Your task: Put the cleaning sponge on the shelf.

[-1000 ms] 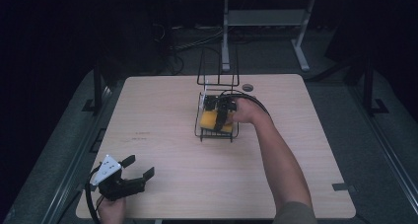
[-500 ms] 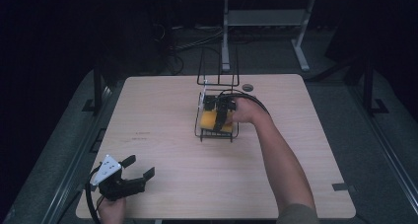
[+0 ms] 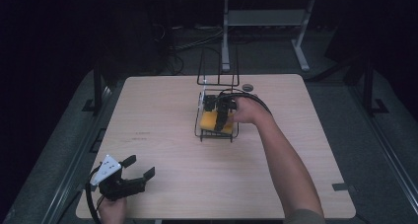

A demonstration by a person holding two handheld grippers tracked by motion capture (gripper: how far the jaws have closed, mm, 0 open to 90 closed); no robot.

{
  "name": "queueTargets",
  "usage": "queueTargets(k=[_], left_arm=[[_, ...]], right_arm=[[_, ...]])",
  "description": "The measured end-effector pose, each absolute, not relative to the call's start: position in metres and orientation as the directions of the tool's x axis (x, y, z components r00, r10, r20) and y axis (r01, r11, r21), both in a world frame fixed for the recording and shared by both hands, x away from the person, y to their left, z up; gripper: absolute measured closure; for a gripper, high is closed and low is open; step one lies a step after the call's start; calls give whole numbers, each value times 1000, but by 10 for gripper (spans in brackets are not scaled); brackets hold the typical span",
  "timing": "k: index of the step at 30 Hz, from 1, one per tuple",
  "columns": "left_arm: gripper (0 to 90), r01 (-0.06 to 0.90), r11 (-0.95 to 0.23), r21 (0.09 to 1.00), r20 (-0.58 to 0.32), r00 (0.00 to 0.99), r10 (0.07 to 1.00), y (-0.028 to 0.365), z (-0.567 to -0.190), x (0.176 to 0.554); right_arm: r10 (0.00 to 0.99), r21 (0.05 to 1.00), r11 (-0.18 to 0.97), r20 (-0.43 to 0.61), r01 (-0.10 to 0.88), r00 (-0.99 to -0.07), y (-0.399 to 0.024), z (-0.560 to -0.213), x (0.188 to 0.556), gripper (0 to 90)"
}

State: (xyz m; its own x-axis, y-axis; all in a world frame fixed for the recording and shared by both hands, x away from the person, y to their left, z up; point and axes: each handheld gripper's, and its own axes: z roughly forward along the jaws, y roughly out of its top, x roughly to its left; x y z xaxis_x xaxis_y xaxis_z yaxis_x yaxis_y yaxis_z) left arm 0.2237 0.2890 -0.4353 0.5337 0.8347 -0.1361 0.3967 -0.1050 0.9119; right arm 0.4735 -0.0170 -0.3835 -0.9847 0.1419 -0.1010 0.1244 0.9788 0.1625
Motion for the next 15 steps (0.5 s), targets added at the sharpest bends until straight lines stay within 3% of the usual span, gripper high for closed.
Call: queueTargets(k=[15], left_arm=[[130, 398, -102, 912, -143, 541, 829, 286, -435, 224]], right_arm=[[111, 147, 985, -127, 92, -986, -15, -371, 456, 158]])
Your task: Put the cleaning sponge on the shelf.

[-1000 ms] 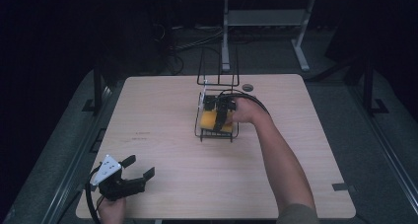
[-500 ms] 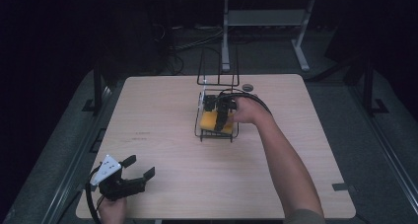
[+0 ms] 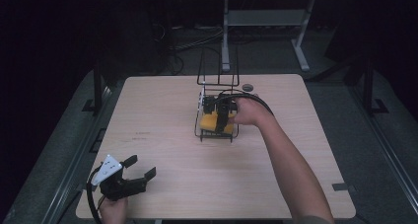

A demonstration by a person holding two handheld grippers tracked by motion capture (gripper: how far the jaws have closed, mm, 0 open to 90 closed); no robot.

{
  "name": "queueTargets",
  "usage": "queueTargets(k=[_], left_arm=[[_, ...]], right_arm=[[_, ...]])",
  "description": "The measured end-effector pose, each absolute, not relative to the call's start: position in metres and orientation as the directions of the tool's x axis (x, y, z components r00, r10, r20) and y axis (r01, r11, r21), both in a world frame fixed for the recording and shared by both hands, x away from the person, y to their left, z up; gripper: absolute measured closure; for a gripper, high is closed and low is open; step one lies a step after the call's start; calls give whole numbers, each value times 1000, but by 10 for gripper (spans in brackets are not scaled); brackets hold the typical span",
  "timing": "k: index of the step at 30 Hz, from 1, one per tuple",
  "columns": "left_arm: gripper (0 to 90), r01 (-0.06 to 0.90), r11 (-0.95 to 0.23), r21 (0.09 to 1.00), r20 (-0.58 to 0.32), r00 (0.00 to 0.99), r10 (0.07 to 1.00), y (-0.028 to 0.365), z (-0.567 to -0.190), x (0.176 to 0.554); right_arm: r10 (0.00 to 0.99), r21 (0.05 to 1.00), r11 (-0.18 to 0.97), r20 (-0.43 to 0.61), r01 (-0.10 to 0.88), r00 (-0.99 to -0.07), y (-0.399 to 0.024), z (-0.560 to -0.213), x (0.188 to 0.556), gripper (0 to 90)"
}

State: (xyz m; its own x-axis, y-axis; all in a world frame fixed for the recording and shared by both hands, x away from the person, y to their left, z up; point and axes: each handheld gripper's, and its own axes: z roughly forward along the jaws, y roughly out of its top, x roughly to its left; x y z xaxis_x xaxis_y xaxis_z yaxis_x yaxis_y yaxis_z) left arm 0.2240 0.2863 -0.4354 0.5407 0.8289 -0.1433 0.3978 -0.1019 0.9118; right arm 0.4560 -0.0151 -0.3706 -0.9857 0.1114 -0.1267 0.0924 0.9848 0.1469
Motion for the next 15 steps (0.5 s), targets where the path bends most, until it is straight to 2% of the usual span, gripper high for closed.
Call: queueTargets(k=[6, 15], left_arm=[[130, 397, -102, 912, -143, 541, 829, 287, -435, 224], [130, 395, -96, 914, -145, 539, 830, 287, -435, 223]], right_arm=[[66, 126, 991, -132, 50, -989, -9, -370, 449, 158], [57, 118, 992, -122, 43, -991, -6, -372, 434, 157]])
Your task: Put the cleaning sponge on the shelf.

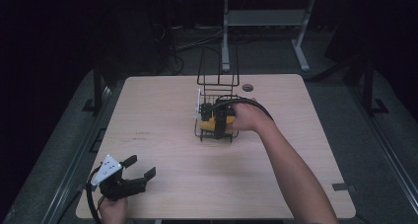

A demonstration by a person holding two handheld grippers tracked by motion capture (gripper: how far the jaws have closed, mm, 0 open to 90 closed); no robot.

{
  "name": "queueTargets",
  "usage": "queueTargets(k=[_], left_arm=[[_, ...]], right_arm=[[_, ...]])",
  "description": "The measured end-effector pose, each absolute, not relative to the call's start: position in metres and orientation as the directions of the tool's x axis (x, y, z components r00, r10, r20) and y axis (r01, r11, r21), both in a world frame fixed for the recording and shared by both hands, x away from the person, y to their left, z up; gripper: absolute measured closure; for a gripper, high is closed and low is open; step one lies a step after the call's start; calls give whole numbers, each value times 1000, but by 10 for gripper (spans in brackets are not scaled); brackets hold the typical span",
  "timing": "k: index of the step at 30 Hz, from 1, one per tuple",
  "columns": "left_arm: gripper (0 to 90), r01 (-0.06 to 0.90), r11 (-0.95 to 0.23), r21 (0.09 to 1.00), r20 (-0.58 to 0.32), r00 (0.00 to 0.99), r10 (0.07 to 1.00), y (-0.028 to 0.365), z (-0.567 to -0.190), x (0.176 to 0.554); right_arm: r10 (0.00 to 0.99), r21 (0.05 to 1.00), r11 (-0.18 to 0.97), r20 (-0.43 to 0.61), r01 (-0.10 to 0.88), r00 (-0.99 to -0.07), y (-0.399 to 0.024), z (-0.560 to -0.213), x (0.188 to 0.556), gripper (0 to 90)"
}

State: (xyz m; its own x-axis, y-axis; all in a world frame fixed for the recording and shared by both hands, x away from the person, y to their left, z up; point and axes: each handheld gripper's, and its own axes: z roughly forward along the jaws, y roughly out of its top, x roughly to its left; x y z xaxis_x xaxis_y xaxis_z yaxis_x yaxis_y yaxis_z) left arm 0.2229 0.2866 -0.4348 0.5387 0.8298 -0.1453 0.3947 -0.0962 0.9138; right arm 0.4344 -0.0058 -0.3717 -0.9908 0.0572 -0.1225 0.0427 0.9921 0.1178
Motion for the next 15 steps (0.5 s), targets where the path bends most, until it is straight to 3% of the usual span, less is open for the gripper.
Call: queueTargets(k=[15], left_arm=[[130, 390, -89, 917, -146, 533, 833, 287, -435, 222]], right_arm=[[45, 124, 992, -113, 31, -993, -9, -380, 413, 158]])
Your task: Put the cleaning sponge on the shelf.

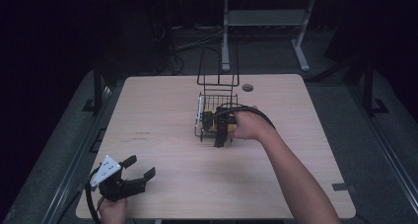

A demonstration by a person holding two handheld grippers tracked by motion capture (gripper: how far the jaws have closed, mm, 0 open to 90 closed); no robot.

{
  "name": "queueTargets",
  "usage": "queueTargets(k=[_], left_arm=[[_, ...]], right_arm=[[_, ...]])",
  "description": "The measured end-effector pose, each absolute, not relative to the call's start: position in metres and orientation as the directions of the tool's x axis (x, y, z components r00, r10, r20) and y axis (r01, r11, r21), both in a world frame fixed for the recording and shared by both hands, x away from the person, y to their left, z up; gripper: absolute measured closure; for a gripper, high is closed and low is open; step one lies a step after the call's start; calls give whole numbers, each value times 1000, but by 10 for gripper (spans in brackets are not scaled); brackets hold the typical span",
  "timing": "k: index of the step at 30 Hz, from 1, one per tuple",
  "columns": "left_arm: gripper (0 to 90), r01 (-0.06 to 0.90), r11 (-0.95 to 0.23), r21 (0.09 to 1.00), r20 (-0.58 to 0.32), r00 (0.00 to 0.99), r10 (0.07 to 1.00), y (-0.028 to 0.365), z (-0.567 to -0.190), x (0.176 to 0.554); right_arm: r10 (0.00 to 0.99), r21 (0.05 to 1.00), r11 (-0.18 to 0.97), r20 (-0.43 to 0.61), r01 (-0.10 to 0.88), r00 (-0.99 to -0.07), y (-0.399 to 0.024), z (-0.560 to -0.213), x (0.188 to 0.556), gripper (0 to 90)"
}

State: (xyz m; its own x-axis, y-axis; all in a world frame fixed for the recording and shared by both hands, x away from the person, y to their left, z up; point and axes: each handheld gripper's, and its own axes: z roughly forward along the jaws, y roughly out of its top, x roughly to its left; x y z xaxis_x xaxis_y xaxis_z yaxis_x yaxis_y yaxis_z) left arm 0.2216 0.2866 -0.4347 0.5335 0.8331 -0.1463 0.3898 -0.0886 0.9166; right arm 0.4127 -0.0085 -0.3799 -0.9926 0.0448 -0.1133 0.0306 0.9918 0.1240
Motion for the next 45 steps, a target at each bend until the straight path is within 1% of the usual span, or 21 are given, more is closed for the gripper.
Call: queueTargets(k=[4, 14, 45], left_arm=[[129, 392, -98, 915, -141, 538, 831, 286, -435, 222], [129, 393, -114, 912, -126, 534, 836, 285, -435, 222], [129, 388, -144, 910, -104, 550, 829, 279, -435, 223]], right_arm=[[58, 135, 990, -108, 43, -992, -11, -378, 405, 158], [53, 156, 987, -104, 37, -993, -21, -383, 393, 157], [91, 187, 979, -82, 74, -992, -44, -396, 369, 158]])
